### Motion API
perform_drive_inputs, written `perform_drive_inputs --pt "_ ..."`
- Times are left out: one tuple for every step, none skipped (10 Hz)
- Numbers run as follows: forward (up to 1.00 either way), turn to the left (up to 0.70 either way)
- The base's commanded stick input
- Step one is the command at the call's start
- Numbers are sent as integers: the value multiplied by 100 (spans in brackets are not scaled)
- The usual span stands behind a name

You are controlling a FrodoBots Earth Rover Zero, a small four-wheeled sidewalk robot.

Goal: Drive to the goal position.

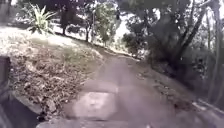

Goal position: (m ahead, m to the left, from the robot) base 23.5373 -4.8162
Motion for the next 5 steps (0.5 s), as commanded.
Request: perform_drive_inputs --pt "100 0" --pt "100 0" --pt "100 0" --pt "100 0" --pt "100 0"
